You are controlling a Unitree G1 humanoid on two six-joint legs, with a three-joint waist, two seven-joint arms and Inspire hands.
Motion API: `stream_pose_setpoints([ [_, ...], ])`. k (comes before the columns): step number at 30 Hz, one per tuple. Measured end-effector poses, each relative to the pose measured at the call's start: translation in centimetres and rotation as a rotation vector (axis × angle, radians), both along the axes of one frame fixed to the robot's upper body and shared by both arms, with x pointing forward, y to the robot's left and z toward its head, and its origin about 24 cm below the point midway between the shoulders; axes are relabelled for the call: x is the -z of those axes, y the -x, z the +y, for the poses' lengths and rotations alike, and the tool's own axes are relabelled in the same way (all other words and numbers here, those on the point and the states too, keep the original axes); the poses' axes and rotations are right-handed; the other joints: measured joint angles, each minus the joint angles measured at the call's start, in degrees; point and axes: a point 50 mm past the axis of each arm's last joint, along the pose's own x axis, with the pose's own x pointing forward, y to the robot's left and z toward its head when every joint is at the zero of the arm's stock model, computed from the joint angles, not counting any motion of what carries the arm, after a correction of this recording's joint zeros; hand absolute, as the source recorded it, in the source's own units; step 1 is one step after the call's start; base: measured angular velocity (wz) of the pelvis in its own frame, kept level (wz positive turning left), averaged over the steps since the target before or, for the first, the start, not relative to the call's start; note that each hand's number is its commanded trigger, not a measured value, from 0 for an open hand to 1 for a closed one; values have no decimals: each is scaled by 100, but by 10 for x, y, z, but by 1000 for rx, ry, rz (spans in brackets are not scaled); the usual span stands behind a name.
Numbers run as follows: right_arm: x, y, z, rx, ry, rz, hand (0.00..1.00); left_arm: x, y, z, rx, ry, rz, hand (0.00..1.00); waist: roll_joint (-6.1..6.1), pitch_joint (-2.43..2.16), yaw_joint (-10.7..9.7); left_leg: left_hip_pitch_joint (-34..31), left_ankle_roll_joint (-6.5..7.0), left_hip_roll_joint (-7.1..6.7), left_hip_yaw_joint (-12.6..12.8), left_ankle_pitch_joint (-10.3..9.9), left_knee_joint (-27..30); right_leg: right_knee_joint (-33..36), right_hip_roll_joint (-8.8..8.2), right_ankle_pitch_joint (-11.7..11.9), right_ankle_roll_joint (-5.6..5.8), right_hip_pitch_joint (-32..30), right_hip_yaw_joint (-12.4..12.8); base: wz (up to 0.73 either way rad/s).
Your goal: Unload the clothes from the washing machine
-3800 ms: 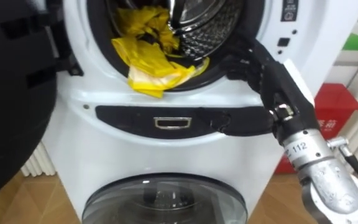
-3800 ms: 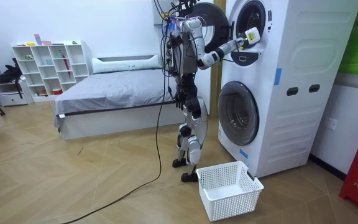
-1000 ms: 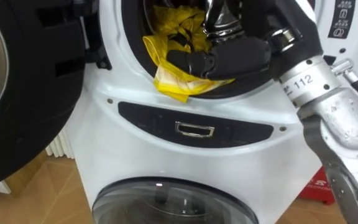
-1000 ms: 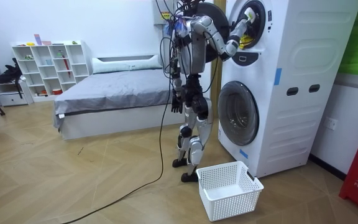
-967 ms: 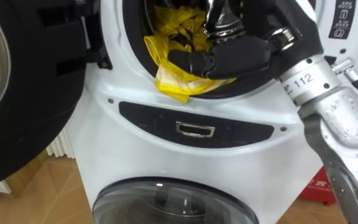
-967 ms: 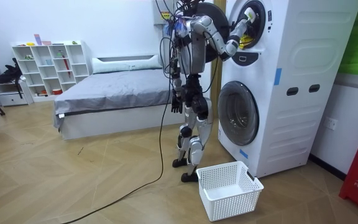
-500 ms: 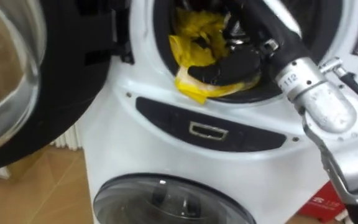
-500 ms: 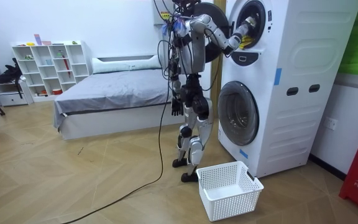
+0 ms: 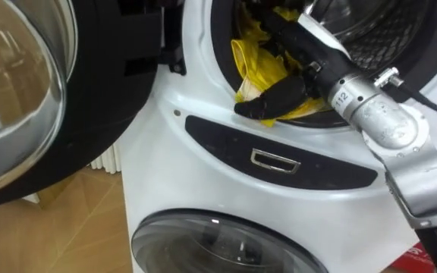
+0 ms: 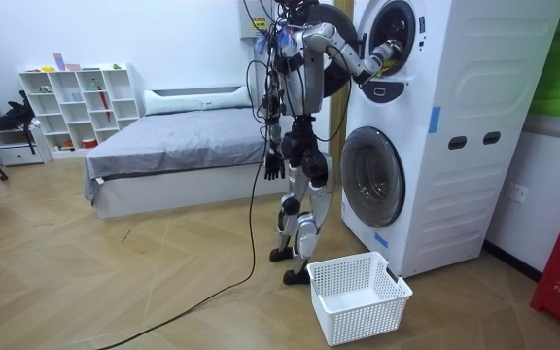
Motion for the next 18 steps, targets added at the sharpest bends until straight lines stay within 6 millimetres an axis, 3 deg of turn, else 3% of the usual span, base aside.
stream_pose_setpoints([
  [5,2,-4,-1,2,61,30,0,-2,-2,4,25,-15,8,0,-45,-26,-20,15,2,-3,-8,2,-3,5,-2,-7,5,27,-2,0],
  [10,5,-18,-8,21,49,99,0,-3,-1,9,20,-28,24,0,-123,-9,-39,115,2,-15,-78,2,2,-9,0,-29,17,155,-26,8],
  [18,11,-26,-24,68,13,186,0,-3,-2,9,5,-26,38,0,-155,-26,-216,-56,31,-114,-319,15,179,11,-91,-39,55,153,-277,17],
])
